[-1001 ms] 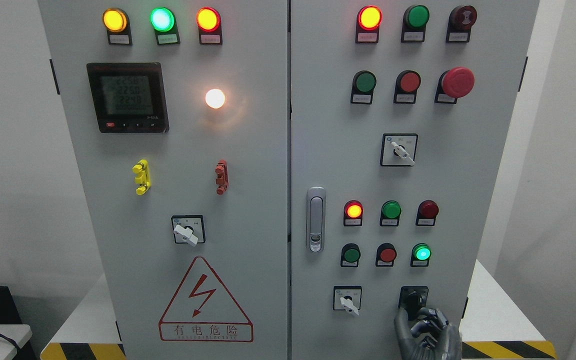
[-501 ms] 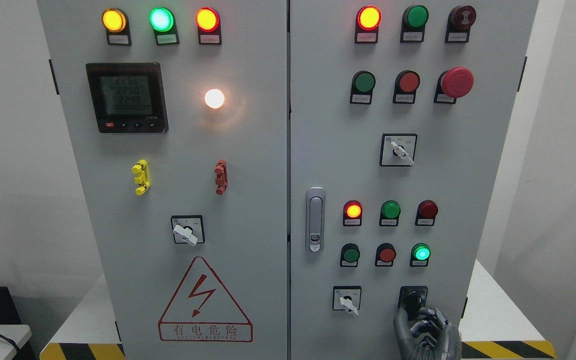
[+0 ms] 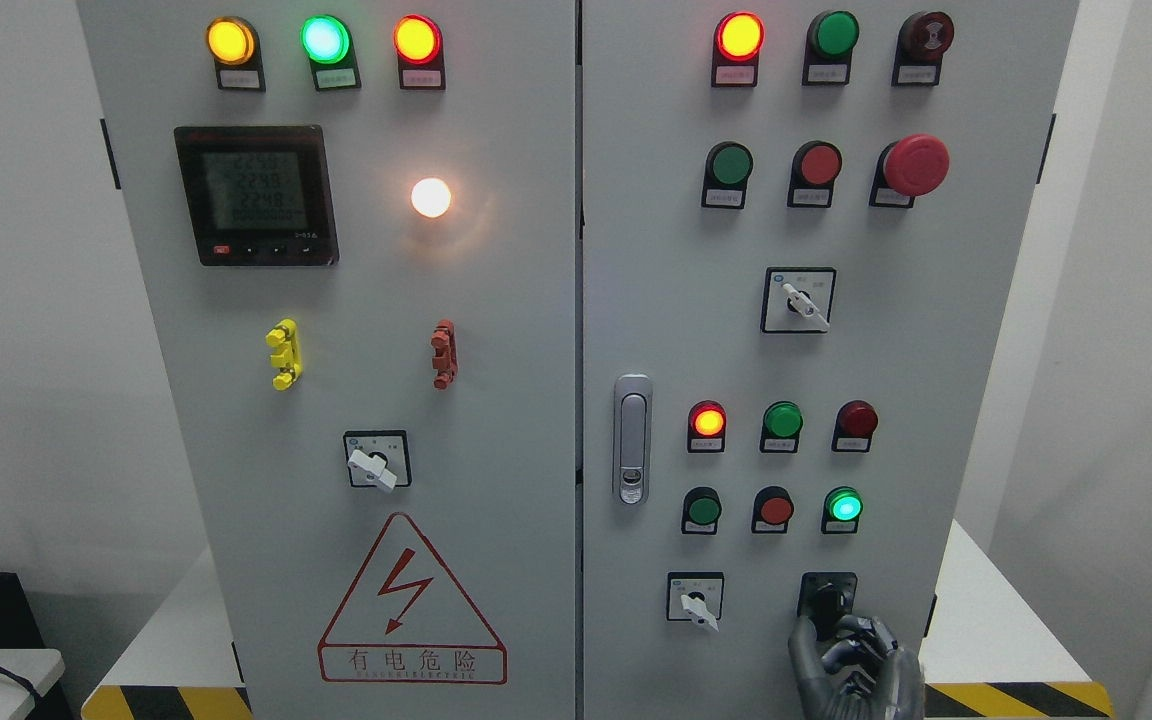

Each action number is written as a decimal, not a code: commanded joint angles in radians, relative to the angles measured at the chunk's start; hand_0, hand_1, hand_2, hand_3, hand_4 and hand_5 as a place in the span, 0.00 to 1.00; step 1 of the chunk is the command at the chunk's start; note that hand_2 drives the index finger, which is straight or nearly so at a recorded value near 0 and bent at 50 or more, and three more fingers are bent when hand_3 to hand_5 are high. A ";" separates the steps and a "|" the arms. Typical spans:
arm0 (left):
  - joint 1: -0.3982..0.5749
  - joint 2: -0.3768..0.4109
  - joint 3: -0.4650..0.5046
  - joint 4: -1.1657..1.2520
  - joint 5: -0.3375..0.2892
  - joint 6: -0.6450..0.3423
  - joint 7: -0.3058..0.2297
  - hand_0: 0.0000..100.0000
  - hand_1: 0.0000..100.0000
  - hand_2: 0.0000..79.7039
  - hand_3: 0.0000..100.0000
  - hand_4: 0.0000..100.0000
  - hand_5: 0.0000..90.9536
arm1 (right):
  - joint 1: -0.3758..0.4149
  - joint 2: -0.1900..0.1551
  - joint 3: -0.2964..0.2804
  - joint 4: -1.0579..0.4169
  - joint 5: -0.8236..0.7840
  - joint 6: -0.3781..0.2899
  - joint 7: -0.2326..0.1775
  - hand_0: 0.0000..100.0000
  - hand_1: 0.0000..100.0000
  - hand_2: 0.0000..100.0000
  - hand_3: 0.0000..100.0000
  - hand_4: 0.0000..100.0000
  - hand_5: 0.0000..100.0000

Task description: Trip black knob to open circuit

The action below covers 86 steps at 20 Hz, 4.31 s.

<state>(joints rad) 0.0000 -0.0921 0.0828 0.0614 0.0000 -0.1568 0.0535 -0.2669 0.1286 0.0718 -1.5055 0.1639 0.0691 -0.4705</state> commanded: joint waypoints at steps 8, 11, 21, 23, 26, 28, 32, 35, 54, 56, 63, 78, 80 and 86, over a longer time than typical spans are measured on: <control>-0.008 0.000 0.000 0.000 -0.032 0.000 0.000 0.12 0.39 0.00 0.00 0.00 0.00 | 0.000 -0.004 -0.010 0.002 0.039 0.000 0.007 0.47 0.78 0.56 0.85 0.82 0.92; -0.008 -0.001 0.000 0.000 -0.034 0.000 0.000 0.12 0.39 0.00 0.00 0.00 0.00 | 0.002 -0.004 -0.012 0.002 0.040 -0.002 0.007 0.47 0.78 0.57 0.85 0.82 0.92; -0.008 0.000 0.000 0.000 -0.034 0.000 0.000 0.12 0.39 0.00 0.00 0.00 0.00 | 0.003 -0.007 -0.017 0.001 0.043 -0.006 0.007 0.47 0.79 0.57 0.85 0.82 0.92; -0.008 0.000 0.000 0.000 -0.034 0.000 0.000 0.12 0.39 0.00 0.00 0.00 0.00 | 0.003 -0.007 -0.017 0.001 0.043 -0.006 0.007 0.47 0.79 0.57 0.85 0.82 0.92; -0.008 0.000 0.000 0.000 -0.032 0.000 0.000 0.12 0.39 0.00 0.00 0.00 0.00 | 0.003 -0.007 -0.018 0.004 0.069 -0.006 0.007 0.47 0.79 0.57 0.85 0.82 0.92; -0.008 0.000 0.000 0.000 -0.034 0.000 0.000 0.12 0.39 0.00 0.00 0.00 0.00 | 0.003 -0.007 -0.018 0.002 0.075 -0.006 0.007 0.46 0.79 0.57 0.85 0.82 0.92; -0.008 0.000 0.000 0.000 -0.034 0.000 0.000 0.12 0.39 0.00 0.00 0.00 0.00 | 0.003 -0.006 -0.018 0.004 0.075 -0.006 0.007 0.46 0.79 0.57 0.85 0.82 0.92; -0.008 0.000 0.000 0.000 -0.034 0.000 0.000 0.12 0.39 0.00 0.00 0.00 0.00 | 0.003 -0.007 -0.018 0.004 0.077 -0.008 0.007 0.46 0.79 0.57 0.85 0.82 0.92; -0.008 0.000 0.000 0.000 -0.034 0.000 0.000 0.12 0.39 0.00 0.00 0.00 0.00 | 0.005 -0.007 -0.018 0.016 0.100 -0.009 0.009 0.46 0.79 0.57 0.84 0.82 0.92; -0.008 0.000 0.000 0.000 -0.032 0.000 0.000 0.12 0.39 0.00 0.00 0.00 0.00 | 0.005 -0.007 -0.018 0.016 0.103 -0.009 0.009 0.46 0.79 0.57 0.84 0.82 0.92; -0.008 0.000 0.000 0.000 -0.032 0.000 0.000 0.12 0.39 0.00 0.00 0.00 0.00 | 0.003 -0.007 -0.018 0.019 0.121 -0.009 0.009 0.46 0.80 0.57 0.85 0.82 0.92; -0.008 0.000 0.000 0.000 -0.034 0.000 0.000 0.12 0.39 0.00 0.00 0.00 0.00 | 0.003 -0.007 -0.033 0.021 0.155 -0.023 0.007 0.45 0.79 0.57 0.85 0.81 0.91; -0.008 0.000 0.000 0.000 -0.032 0.000 0.000 0.12 0.39 0.00 0.00 0.00 0.00 | 0.005 -0.007 -0.035 0.021 0.155 -0.023 0.007 0.45 0.79 0.57 0.85 0.81 0.91; -0.008 0.000 0.000 0.000 -0.034 0.000 0.000 0.12 0.39 0.00 0.00 0.00 0.00 | 0.003 -0.009 -0.040 0.019 0.164 -0.023 0.007 0.44 0.79 0.57 0.85 0.81 0.91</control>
<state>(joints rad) 0.0000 -0.0922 0.0828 0.0613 0.0000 -0.1568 0.0535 -0.2637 0.1211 0.0298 -1.4863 0.3196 0.0436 -0.4583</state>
